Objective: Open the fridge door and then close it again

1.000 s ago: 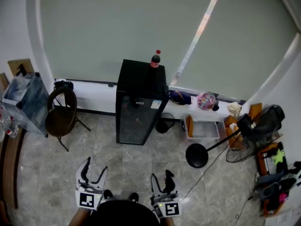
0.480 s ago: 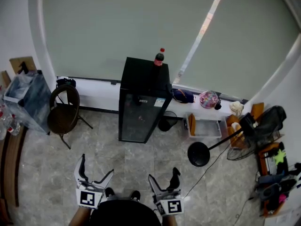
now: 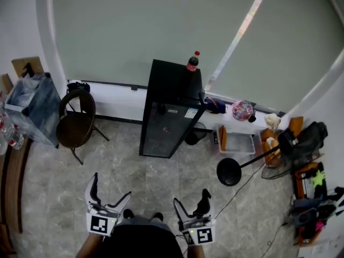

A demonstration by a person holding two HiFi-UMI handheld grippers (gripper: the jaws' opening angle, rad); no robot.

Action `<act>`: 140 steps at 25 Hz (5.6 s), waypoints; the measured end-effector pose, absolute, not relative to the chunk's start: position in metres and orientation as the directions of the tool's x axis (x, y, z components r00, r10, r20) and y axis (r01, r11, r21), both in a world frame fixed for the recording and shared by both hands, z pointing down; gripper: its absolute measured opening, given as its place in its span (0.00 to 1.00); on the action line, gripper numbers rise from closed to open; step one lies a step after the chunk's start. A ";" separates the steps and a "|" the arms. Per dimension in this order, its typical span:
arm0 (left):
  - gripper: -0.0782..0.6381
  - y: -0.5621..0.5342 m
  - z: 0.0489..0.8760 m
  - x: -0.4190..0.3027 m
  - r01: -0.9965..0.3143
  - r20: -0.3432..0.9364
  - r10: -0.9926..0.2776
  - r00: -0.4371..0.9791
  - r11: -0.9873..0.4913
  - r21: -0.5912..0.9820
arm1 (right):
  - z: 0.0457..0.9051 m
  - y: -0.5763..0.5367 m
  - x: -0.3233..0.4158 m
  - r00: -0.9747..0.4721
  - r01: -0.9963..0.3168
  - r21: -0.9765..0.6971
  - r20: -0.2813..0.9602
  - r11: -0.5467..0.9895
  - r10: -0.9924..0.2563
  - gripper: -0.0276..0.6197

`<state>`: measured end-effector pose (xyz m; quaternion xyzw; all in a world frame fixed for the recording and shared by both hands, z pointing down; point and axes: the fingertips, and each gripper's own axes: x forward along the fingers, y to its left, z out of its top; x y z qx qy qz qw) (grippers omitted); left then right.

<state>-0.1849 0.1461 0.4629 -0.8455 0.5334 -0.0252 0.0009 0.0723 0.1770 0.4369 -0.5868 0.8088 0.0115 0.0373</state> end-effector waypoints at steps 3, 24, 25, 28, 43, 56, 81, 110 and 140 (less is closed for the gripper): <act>0.83 0.141 0.469 -0.196 -0.892 0.055 -0.892 0.449 -0.451 -0.032 | 0.443 0.175 0.062 -0.293 -0.955 -0.026 -0.052 0.294 -0.955 0.75; 0.83 -0.001 0.500 -0.168 -0.907 0.129 -0.900 0.416 -0.422 -0.019 | 0.450 0.023 0.076 -0.394 -0.919 0.024 -0.031 0.393 -0.919 0.75; 0.83 -0.015 0.499 -0.162 -0.909 0.131 -0.902 0.411 -0.417 -0.020 | 0.451 0.008 0.081 -0.404 -0.915 0.027 -0.026 0.403 -0.914 0.75; 0.83 -0.055 0.498 -0.146 -0.920 0.129 -0.911 0.391 -0.391 0.024 | 0.451 -0.036 0.095 -0.439 -0.898 0.030 -0.008 0.439 -0.898 0.75; 0.82 -0.166 0.540 -0.109 -0.937 0.206 -0.914 0.349 -0.343 0.064 | 0.456 -0.171 0.107 -0.610 -0.791 0.020 0.042 0.612 -0.791 0.75; 0.67 -0.263 0.696 -0.104 -0.860 0.365 -0.785 0.501 -0.500 0.105 | 0.459 -0.193 0.063 -0.578 -0.815 -0.007 0.075 0.579 -0.813 0.75; 0.25 -0.328 0.764 -0.069 -0.705 0.458 -0.596 0.659 -0.702 0.100 | 0.482 -0.196 0.060 -0.544 -0.835 -0.030 0.189 0.549 -0.818 0.75; 0.20 -0.187 0.773 -0.042 -0.723 0.526 -0.575 0.627 -0.680 0.119 | 0.530 -0.213 0.048 -0.619 -0.670 0.202 0.378 0.714 -0.688 0.75; 0.20 -0.131 0.777 -0.007 -0.857 0.579 -0.682 0.446 -0.511 0.058 | 0.574 -0.182 0.039 -0.775 -0.312 0.294 0.470 0.903 -0.422 0.45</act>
